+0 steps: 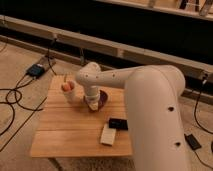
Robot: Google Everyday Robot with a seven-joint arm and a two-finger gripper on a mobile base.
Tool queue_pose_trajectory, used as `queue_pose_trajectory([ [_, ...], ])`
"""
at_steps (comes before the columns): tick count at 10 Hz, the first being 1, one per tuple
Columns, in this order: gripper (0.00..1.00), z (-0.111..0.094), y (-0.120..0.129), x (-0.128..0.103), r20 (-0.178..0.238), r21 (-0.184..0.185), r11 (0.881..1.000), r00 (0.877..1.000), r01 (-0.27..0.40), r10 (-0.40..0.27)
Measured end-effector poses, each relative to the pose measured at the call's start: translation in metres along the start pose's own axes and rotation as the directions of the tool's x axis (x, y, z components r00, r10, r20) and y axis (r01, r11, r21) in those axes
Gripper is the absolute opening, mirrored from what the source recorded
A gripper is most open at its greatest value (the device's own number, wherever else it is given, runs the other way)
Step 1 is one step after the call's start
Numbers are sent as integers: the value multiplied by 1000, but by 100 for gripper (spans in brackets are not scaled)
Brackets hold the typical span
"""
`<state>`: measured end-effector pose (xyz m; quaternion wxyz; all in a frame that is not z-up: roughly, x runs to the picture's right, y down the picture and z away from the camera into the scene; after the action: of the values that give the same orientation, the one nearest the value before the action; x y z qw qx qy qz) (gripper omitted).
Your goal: Drag the ceramic bowl in a circle
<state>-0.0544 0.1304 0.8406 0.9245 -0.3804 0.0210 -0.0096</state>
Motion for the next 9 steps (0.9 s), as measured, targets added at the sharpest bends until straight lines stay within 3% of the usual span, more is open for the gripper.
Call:
queue_pose_trajectory([
  [3, 0, 5, 17, 31, -13, -38, 998, 998, -60, 59],
  [6, 0, 10, 17, 71, -33, -58, 986, 988, -154, 153],
  [9, 0, 9, 2, 97, -42, -43, 974, 975, -222, 220],
])
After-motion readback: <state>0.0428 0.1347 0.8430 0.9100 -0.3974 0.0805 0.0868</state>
